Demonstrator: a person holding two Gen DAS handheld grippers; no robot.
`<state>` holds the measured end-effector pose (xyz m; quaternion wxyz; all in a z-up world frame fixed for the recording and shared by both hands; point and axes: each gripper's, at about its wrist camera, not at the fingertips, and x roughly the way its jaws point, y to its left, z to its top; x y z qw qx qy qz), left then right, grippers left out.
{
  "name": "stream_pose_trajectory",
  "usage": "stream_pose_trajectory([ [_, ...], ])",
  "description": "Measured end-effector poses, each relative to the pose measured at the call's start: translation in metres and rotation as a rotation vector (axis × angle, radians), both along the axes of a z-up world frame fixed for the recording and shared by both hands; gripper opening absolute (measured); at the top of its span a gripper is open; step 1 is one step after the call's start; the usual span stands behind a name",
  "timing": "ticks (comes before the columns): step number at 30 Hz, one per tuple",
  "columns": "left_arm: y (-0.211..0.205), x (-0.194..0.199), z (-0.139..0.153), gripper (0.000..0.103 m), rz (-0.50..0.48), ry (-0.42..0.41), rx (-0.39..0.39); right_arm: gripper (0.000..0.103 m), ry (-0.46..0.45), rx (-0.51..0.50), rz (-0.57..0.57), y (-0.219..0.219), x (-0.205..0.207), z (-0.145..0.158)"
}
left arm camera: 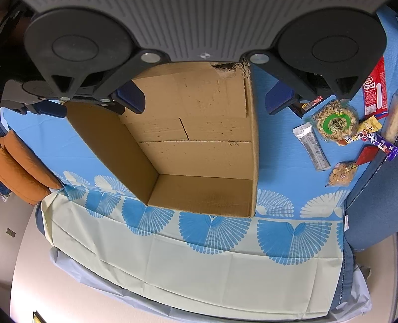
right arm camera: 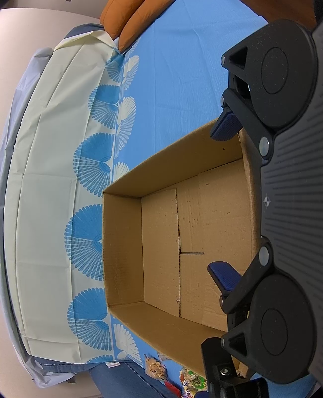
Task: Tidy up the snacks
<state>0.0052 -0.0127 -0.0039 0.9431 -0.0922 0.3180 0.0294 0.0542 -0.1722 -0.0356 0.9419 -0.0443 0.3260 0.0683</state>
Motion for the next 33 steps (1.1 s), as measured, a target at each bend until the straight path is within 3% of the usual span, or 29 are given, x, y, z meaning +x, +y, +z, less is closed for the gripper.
stream_pose_trajectory([
  [18,0.009,-0.007,0.005,0.101,-0.013,-0.016,-0.015,0.102,0.008,0.002,-0.012,0.004,0.003,0.002],
  [20,0.018,-0.011,0.011,0.089,-0.02,-0.019,-0.027,0.102,0.005,0.016,-0.013,0.005,0.003,0.004],
  [22,0.03,-0.013,0.02,0.051,-0.032,-0.01,-0.032,0.101,0.001,0.042,-0.008,0.009,0.003,0.008],
  [24,0.049,-0.014,0.028,0.027,-0.039,-0.001,-0.07,0.092,-0.011,0.067,0.01,0.015,0.0,0.011],
  [26,0.075,-0.017,0.036,0.025,-0.018,0.003,-0.081,0.066,-0.027,0.094,0.042,0.024,-0.003,0.015],
  [28,0.104,-0.019,0.041,0.025,0.025,-0.004,-0.057,0.051,-0.042,0.143,0.092,0.033,-0.007,0.02],
  [33,0.187,-0.018,0.019,0.027,0.203,0.052,-0.109,0.049,-0.098,0.254,0.261,0.063,-0.024,0.034],
])
